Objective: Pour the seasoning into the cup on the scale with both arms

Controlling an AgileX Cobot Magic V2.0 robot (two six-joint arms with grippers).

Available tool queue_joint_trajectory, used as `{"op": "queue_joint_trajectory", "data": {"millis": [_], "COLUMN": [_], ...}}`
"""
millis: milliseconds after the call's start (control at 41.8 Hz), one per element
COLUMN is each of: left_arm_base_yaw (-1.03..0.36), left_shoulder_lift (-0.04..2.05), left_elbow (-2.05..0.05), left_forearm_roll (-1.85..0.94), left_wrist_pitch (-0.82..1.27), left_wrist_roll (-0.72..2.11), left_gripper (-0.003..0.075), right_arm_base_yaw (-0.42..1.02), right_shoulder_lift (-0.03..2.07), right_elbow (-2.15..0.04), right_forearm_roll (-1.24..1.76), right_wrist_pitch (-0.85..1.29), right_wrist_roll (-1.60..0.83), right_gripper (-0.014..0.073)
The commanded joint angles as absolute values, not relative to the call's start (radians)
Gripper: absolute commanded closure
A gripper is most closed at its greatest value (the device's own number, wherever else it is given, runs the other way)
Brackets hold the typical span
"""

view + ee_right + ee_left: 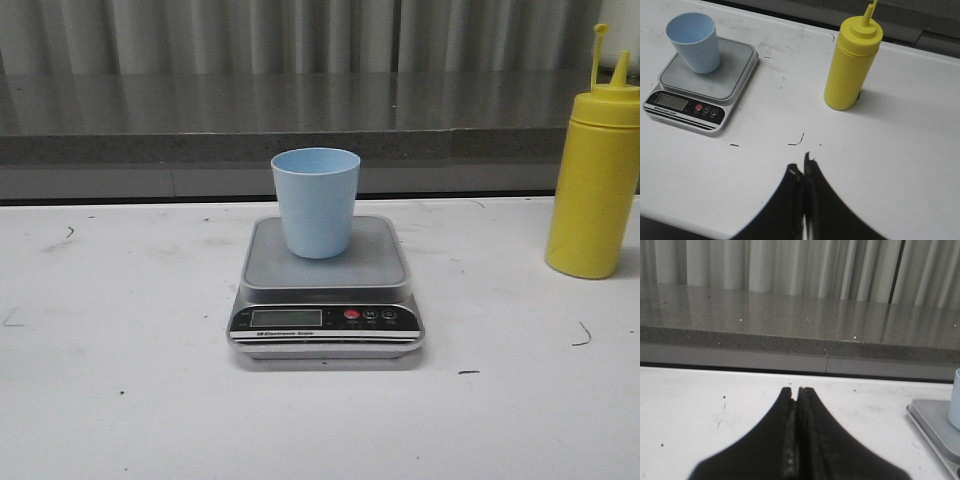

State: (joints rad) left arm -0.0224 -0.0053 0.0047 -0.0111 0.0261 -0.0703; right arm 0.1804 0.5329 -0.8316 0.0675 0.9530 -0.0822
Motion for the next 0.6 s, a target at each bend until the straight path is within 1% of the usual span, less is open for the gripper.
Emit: {"op": "queue_joint_trajectory", "data": {"millis": [0, 192, 335, 575], "left_arm_base_yaw": [-0.020, -0.015, 0.056, 0.050], "left_shoulder_lift": [-0.024, -0.024, -0.024, -0.024], "left_elbow": [0.031, 0.028, 0.028, 0.028], "left_forearm_roll": [-0.019, -0.019, -0.019, -0.019], "left_wrist_pitch": [-0.097, -0.101, -0.101, -0.099], "left_wrist_roll": [-0.070, -0.070, -0.070, -0.070], "left_gripper": [0.0740, 0.0740, 0.0740, 0.0740], "right_arm_base_yaw": [0.175, 0.175, 0.175, 0.175], "right_shoulder_lift": [0.537, 0.538, 0.538, 0.538], "right_elbow": [-0.864, -0.864, -0.864, -0.864], "right_forearm_roll": [0.068, 0.068, 0.068, 0.068], "right_wrist_pitch": [0.888, 0.888, 0.888, 0.888], "right_wrist_roll": [-0.094, -0.094, -0.094, -0.094], "right_gripper": [0.0711, 0.0711, 0.0711, 0.0711]}}
